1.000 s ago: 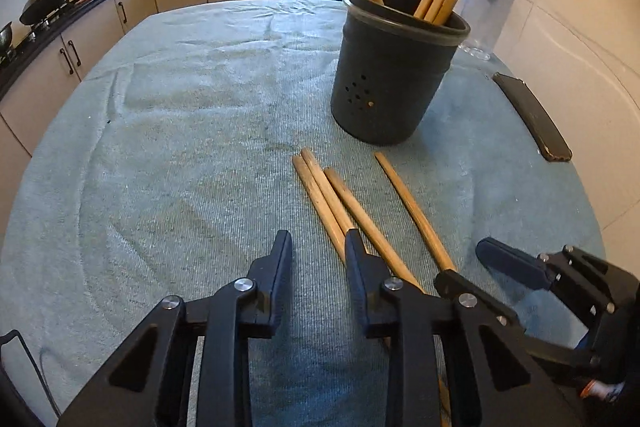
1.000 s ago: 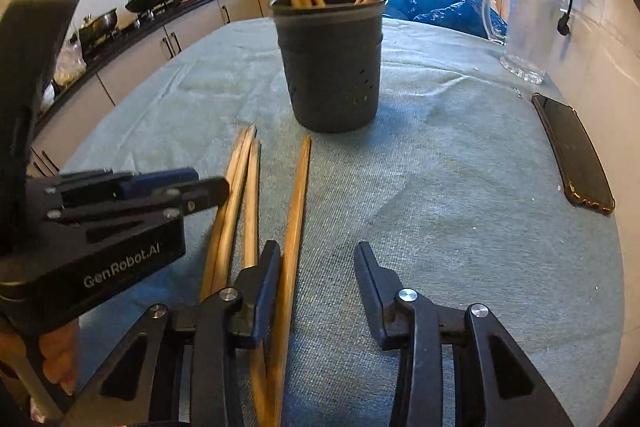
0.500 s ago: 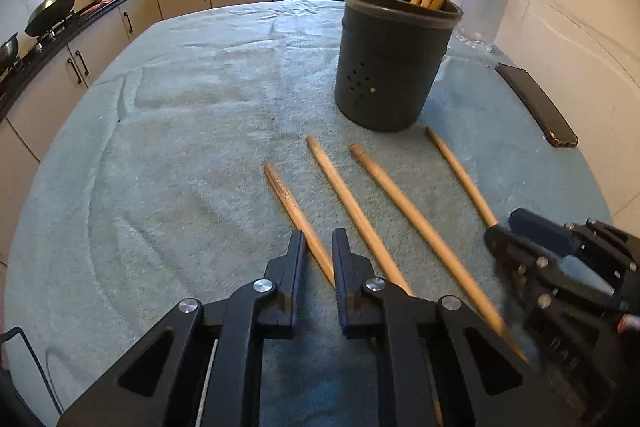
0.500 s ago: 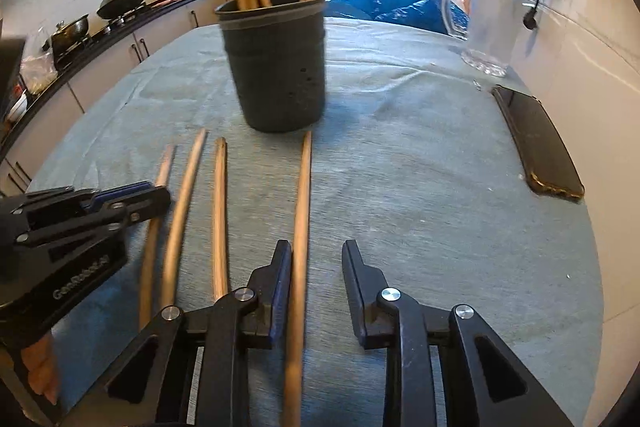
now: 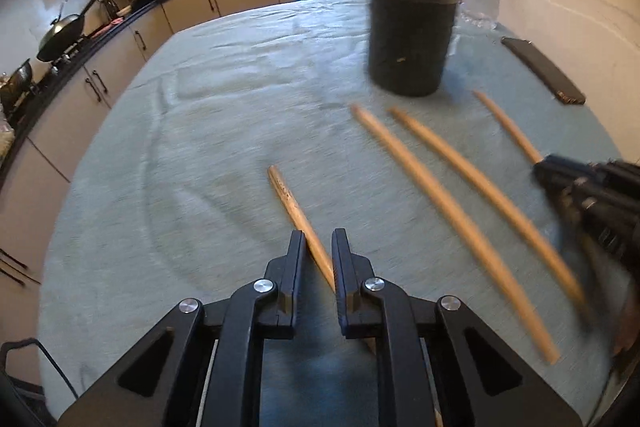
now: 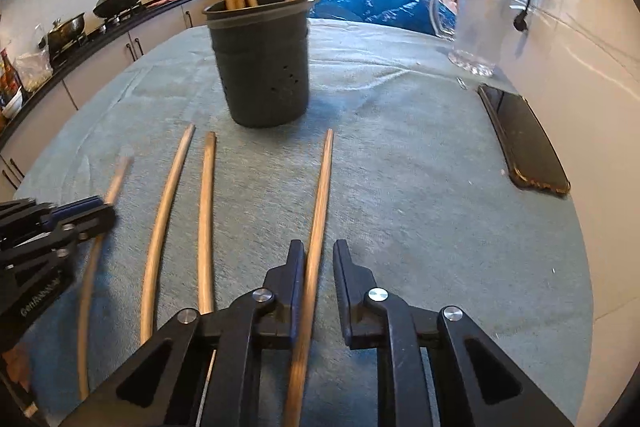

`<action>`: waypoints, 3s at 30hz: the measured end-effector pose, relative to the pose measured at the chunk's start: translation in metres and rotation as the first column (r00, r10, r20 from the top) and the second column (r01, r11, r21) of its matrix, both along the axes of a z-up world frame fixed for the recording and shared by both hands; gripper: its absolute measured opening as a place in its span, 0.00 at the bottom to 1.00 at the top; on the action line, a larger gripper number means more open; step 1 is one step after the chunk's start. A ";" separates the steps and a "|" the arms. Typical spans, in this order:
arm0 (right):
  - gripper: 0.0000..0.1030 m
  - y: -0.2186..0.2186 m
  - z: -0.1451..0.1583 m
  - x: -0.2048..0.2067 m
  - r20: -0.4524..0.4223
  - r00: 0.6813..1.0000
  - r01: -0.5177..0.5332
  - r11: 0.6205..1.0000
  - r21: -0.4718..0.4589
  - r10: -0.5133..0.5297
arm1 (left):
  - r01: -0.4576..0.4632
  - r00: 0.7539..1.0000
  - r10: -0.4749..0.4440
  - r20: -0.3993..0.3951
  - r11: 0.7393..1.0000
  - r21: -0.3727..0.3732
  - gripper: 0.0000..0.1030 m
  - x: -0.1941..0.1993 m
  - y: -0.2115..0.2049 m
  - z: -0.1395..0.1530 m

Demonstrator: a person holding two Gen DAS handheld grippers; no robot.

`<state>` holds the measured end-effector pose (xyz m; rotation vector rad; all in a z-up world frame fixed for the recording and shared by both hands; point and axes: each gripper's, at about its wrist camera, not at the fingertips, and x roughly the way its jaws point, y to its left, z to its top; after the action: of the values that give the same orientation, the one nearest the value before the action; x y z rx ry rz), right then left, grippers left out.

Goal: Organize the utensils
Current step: 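Lower the left tool onto a chopstick and close it while the right tool grasps another, then raise the left tool's chopstick over the black cup while the right tool carries its chopstick there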

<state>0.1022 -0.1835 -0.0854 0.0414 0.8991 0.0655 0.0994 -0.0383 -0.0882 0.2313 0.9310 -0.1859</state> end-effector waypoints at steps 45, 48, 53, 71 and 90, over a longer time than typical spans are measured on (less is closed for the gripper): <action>0.20 -0.010 0.007 0.083 -0.252 0.967 -0.067 0.989 -0.134 0.032 | -0.029 0.985 0.000 -0.170 0.985 -0.170 0.24 0.069 0.066 0.008; 0.12 0.002 0.007 0.096 -0.275 0.960 -0.094 0.984 -0.149 0.050 | -0.004 0.985 -0.022 -0.172 0.989 -0.148 0.24 0.076 0.060 0.008; 0.06 0.008 0.006 0.106 -0.276 0.959 -0.104 0.982 -0.155 0.058 | -0.012 0.984 -0.013 -0.178 0.990 -0.139 0.09 0.081 0.057 0.008; 0.06 -0.040 0.064 0.015 0.090 0.993 0.052 0.976 0.214 -0.073 | -0.022 0.993 0.051 0.104 0.964 -0.264 0.06 0.000 0.074 0.094; 0.06 -0.037 0.133 -0.065 0.343 0.930 0.025 0.955 0.295 -0.130 | 0.005 0.941 0.111 0.320 0.939 -0.344 0.06 -0.057 0.069 0.166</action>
<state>0.0371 -0.2204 0.0479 0.3273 0.5136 0.1248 0.0423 0.0305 0.0782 -0.0842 0.5516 -0.2451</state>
